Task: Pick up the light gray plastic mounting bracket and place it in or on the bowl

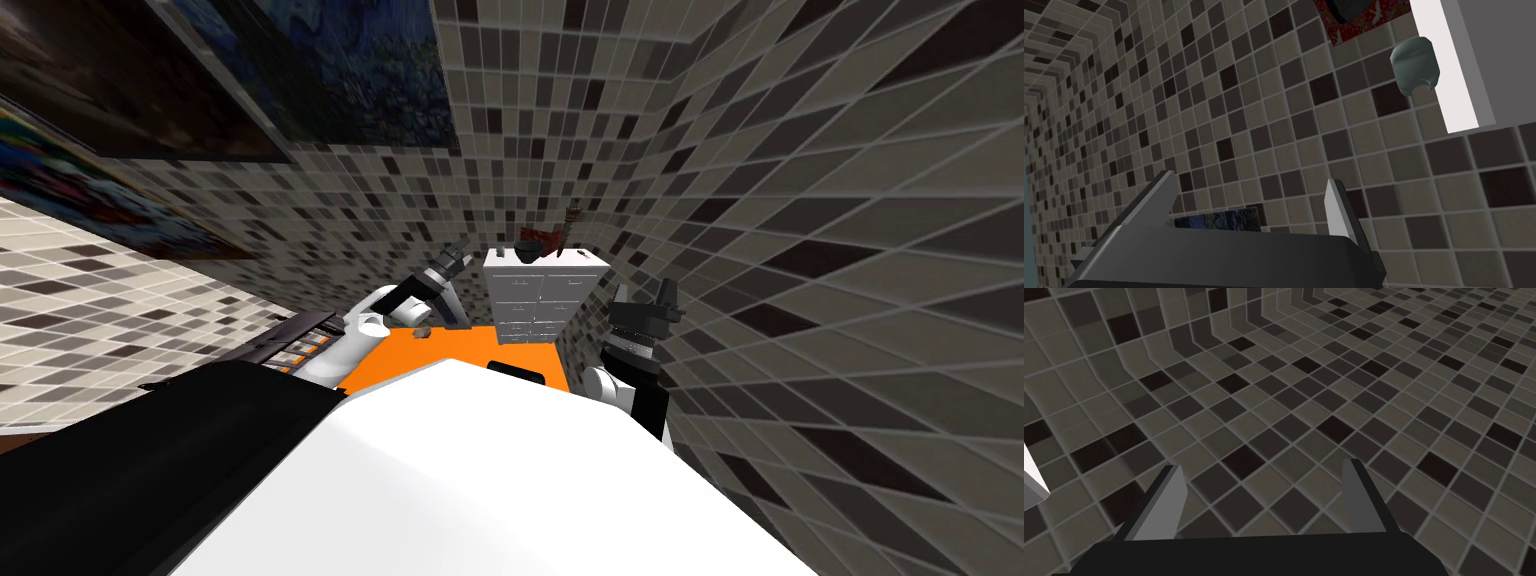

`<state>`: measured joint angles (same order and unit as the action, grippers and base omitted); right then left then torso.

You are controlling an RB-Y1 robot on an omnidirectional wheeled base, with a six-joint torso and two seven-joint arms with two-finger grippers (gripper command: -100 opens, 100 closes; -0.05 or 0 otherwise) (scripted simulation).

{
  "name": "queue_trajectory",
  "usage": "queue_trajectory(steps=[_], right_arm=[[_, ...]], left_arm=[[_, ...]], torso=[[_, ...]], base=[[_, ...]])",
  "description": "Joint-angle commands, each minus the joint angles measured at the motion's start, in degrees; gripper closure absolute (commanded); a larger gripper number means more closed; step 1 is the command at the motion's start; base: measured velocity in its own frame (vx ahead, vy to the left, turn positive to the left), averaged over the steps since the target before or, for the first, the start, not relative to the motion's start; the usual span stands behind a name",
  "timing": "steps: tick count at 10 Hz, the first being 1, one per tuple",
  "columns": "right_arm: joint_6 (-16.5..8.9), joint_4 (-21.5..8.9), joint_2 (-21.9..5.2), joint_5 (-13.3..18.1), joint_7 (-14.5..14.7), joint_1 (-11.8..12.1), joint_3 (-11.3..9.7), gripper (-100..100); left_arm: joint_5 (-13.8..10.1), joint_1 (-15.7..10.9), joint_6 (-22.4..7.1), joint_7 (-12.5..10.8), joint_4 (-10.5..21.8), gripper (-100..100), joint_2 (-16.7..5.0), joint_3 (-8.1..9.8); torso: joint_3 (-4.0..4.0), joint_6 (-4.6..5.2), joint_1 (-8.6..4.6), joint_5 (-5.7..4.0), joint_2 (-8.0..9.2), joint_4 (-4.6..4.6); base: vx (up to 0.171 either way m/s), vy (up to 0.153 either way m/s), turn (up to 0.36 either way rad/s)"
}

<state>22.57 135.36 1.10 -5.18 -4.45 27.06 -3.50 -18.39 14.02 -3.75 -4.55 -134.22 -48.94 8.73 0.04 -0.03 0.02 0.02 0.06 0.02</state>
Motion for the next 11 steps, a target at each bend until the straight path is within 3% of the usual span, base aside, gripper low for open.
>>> queue_trajectory(steps=[1,2,3,5,6,7,8,10,11], right_arm=[[0.0,0.0,0.0,0.0,0.0,0.0,0.0,0],[0.0,0.0,0.0,0.0,0.0,0.0,0.0,0],[0.0,0.0,0.0,0.0,0.0,0.0,0.0,0],[0.0,0.0,0.0,0.0,0.0,0.0,0.0,0],[0.0,0.0,0.0,0.0,0.0,0.0,0.0,0],[0.0,0.0,0.0,0.0,0.0,0.0,0.0,0],[0.0,0.0,0.0,0.0,0.0,0.0,0.0,0],[0.0,0.0,0.0,0.0,0.0,0.0,0.0,0],[0.0,0.0,0.0,0.0,0.0,0.0,0.0,0]], left_arm=[[-1.3,-0.6,-2.9,-0.8,-0.3,-100,-2.9,0.67],[-1.3,-0.6,-3.1,-0.8,-0.3,-100,-4.6,0.67],[-2.6,-1.1,-5.4,-1.5,-0.4,-100,-6.3,1.29],[-2.6,-1.1,-6.1,-1.5,-0.4,-100,-8.9,1.29],[-3.9,-1.4,-8.9,-2.3,-0.5,-100,-11.0,1.89],[-3.9,-1.4,-9.1,-2.3,-0.5,-100,-12.7,1.89],[-5.2,-1.6,-11.4,-3.1,-0.4,-100,-14.4,2.48],[-5.2,-1.6,-12.1,-3.1,-0.4,-100,-17.1,2.48],[-6.6,-1.6,-14.8,-3.9,-0.3,-100,-19.2,3.05]], torso=[[0.00,0.00,0.00,0.00,0.00,0.00],[-0.01,0.04,-0.03,-0.01,-0.01,-0.01],[0.00,0.01,-0.03,-0.01,0.00,0.00],[0.01,0.00,-0.04,-0.01,0.02,0.00],[-0.01,0.00,-0.02,0.00,-0.02,-0.01],[-0.03,0.03,-0.05,-0.01,-0.04,-0.01],[-0.03,0.01,-0.04,-0.01,-0.04,-0.01],[-0.03,0.00,-0.04,-0.01,-0.05,-0.01],[-0.03,-0.01,-0.01,0.00,-0.05,-0.01]], base=[[-0.019,-0.012,-0.126],[-0.022,-0.008,-0.072],[-0.029,-0.016,-0.129],[-0.018,-0.010,-0.028],[-0.008,-0.017,-0.123],[-0.011,-0.012,-0.081],[-0.010,-0.018,-0.146],[-0.007,-0.008,-0.029],[-0.002,-0.016,-0.126]])
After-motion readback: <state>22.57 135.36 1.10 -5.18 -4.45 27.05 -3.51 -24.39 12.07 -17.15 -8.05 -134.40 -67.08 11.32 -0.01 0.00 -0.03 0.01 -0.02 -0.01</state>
